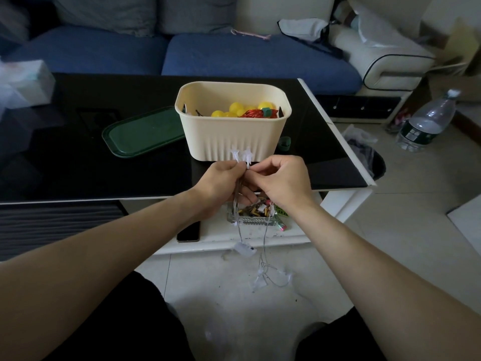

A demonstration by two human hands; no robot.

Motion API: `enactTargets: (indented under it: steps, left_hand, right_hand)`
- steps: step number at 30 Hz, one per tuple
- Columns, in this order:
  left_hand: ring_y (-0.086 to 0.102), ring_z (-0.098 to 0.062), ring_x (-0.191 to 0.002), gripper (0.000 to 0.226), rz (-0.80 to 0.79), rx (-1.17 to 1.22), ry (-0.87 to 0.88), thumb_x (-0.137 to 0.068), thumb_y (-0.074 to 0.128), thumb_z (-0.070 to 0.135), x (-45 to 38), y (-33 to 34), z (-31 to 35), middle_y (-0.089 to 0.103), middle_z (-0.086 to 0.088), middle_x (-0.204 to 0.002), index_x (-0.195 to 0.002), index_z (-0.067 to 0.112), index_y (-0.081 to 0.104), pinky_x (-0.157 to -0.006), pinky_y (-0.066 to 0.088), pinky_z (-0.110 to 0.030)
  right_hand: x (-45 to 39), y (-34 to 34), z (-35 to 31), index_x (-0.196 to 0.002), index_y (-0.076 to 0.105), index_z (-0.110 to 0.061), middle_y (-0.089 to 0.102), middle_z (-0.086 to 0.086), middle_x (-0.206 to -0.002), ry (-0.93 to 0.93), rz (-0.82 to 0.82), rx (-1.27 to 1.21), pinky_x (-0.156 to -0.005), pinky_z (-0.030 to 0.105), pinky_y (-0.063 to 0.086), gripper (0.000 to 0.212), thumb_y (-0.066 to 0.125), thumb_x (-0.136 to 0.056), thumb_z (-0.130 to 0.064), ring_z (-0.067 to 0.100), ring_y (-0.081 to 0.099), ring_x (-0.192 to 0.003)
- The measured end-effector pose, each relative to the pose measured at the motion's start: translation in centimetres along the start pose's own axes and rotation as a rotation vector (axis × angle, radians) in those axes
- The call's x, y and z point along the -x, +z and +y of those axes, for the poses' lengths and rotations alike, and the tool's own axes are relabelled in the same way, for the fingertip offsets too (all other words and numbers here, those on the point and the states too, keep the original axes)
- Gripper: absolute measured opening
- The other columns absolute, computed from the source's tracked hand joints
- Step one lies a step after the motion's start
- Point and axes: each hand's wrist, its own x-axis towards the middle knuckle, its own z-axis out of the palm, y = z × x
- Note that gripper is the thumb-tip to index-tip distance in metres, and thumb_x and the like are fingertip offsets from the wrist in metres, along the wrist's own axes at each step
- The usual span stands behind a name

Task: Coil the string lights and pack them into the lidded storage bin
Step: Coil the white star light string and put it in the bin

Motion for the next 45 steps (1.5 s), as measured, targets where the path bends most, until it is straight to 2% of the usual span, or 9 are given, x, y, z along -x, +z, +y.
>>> enactTargets:
  steps: [7,13,17,20,25,31,36,41,45]
  left_hand:
    - [0.053,-0.021,-0.045,0.04,0.024,-0.059,0.034,-0.107,0.037,0.022,-0.1,0.1,-0.1,0.058,-0.01,-0.053,-0.081,0.001,0.058,-0.047,0.04,-0.027]
    - [0.039,-0.021,-0.043,0.046,0.153,-0.094,0.04,-0.107,0.038,0.021,-0.5,-0.5,-0.5,0.045,-0.011,-0.051,-0.069,0.0,0.054,-0.051,0.033,-0.029]
    - [0.041,-0.014,-0.039,0.045,0.263,-0.094,0.028,-0.105,0.04,0.019,-0.5,-0.9,-0.1,0.05,-0.002,-0.044,-0.069,0.003,0.06,-0.049,0.035,-0.027]
    - [0.042,-0.014,-0.042,0.037,0.304,-0.093,0.046,-0.105,0.041,0.019,-0.7,-1.2,0.2,0.049,0.003,-0.046,-0.079,0.005,0.065,-0.049,0.037,-0.026]
    - [0.034,-0.012,-0.046,0.035,0.296,0.059,0.127,-0.107,0.035,0.02,-0.8,-1.5,0.5,0.037,0.007,-0.047,-0.079,0.01,0.052,-0.047,0.032,-0.024]
    - [0.06,-0.022,-0.066,0.037,0.324,0.278,0.107,-0.108,0.031,0.021,-0.6,-2.0,1.2,0.055,-0.009,-0.071,-0.079,0.009,0.051,-0.067,0.06,-0.035]
    - [0.072,-0.033,-0.075,0.037,0.205,0.465,0.057,-0.11,0.023,0.022,-0.5,-1.3,1.1,0.066,-0.014,-0.072,-0.081,0.011,0.044,-0.069,0.061,-0.041]
    - [0.071,-0.034,-0.072,0.038,0.166,0.502,0.054,-0.109,0.022,0.018,-0.5,-1.4,1.3,0.062,-0.015,-0.06,-0.079,0.01,0.044,-0.069,0.061,-0.04]
    - [0.068,-0.031,-0.064,0.035,0.179,0.508,0.03,-0.107,0.026,0.015,-0.5,-0.8,1.3,0.053,-0.011,-0.052,-0.078,0.01,0.045,-0.072,0.061,-0.042]
  right_hand:
    - [0.4,0.5,-0.2,-0.083,0.079,-0.017,0.07,-0.011,-0.065,-0.046,0.037,0.021,-0.057,0.014,0.051,0.002,0.08,-0.085,-0.016,0.0,0.067,-0.061]
    - [1.1,1.4,-1.0,-0.108,0.079,-0.018,0.06,-0.005,-0.09,-0.22,-0.076,0.254,-0.068,0.0,0.04,0.021,0.061,-0.097,-0.014,-0.004,0.058,-0.075]
    - [1.1,1.7,-1.6,-0.132,0.06,-0.02,0.055,-0.001,-0.112,-0.207,-0.263,0.306,-0.07,0.001,0.041,0.033,0.058,-0.1,-0.025,0.008,0.059,-0.094]
    - [1.0,1.4,-1.7,-0.117,0.047,-0.017,0.06,-0.006,-0.09,-0.179,-0.178,0.255,-0.06,0.01,0.046,0.035,0.071,-0.092,-0.025,0.004,0.059,-0.074]
    - [0.0,-0.5,-1.2,-0.081,0.067,-0.016,0.062,-0.009,-0.062,-0.088,-0.282,0.391,-0.052,0.014,0.04,0.018,0.082,-0.081,-0.027,0.0,0.055,-0.051]
    - [-0.7,-1.8,-0.1,-0.07,0.057,-0.023,0.071,-0.002,-0.11,0.009,-0.463,0.373,-0.091,0.043,0.055,0.027,0.082,-0.079,-0.024,0.014,0.066,-0.103]
    - [-1.0,-2.1,1.0,-0.068,0.06,-0.029,0.068,0.003,-0.093,-0.075,-0.319,0.407,-0.083,0.047,0.057,0.035,0.074,-0.081,0.0,0.024,0.068,-0.086]
    - [-1.7,-2.5,1.3,-0.066,0.067,-0.031,0.058,-0.006,-0.094,-0.1,-0.183,0.357,-0.072,0.013,0.043,0.042,0.065,-0.083,0.007,0.007,0.057,-0.083]
    - [-1.7,-2.0,1.1,-0.08,0.076,-0.019,0.059,-0.001,-0.104,-0.227,-0.008,0.356,-0.075,0.002,0.041,0.033,0.064,-0.08,0.012,0.006,0.055,-0.091]
